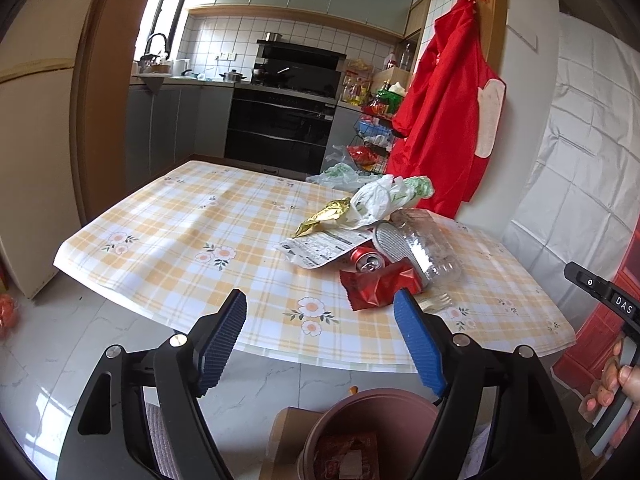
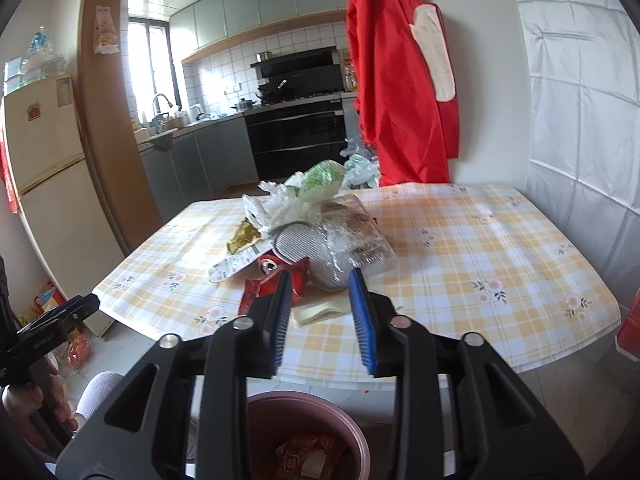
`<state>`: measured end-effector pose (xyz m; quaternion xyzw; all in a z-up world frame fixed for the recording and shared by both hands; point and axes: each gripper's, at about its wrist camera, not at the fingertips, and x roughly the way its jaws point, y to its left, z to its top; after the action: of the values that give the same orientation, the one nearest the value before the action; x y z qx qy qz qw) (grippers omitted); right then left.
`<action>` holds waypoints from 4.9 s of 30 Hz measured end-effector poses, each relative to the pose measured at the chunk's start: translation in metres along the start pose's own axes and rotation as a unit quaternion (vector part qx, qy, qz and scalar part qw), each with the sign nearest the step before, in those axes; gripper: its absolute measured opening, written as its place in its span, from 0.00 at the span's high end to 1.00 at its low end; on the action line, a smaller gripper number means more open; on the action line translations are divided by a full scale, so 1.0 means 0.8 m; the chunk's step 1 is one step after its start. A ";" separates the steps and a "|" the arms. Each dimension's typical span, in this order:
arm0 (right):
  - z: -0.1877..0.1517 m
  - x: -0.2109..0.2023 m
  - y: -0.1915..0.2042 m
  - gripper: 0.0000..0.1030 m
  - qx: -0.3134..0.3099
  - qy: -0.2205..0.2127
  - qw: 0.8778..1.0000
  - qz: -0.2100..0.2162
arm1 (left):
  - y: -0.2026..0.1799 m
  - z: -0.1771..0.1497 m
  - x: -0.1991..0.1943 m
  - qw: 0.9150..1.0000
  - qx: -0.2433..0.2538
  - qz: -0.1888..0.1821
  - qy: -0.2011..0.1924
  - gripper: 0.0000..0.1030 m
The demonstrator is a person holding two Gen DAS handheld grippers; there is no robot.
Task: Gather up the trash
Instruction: 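Grasp the red bag with the left tool, then grasp the white plastic fork with the right tool while the left holds the red bag, then drop the red bag and fork into the pink bin, opening both tools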
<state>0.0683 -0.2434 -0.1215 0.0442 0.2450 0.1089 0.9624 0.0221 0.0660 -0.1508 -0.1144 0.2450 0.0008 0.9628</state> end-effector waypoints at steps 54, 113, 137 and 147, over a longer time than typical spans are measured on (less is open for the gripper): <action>-0.062 0.248 -0.080 0.06 0.062 0.176 0.979 -0.076 | -0.114 0.009 0.299 0.960 0.206 -0.129 0.141 0.83; -0.021 0.166 -0.038 0.79 0.042 0.108 0.992 -0.041 | -0.053 -0.018 0.101 0.987 0.032 -0.135 0.085 0.83; -0.002 0.041 -0.005 0.79 0.012 0.008 1.000 0.007 | -0.087 -0.036 0.042 0.985 0.078 -0.139 0.071 0.31; -0.011 0.027 0.004 0.79 -0.006 0.010 1.000 0.008 | -0.042 -0.016 0.031 0.998 0.047 -0.026 0.021 0.06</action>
<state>0.0822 -0.2350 -0.1384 0.0389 0.2537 0.1183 0.9592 0.0397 0.0293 -0.1665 -0.0757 0.2618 -0.0385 0.9614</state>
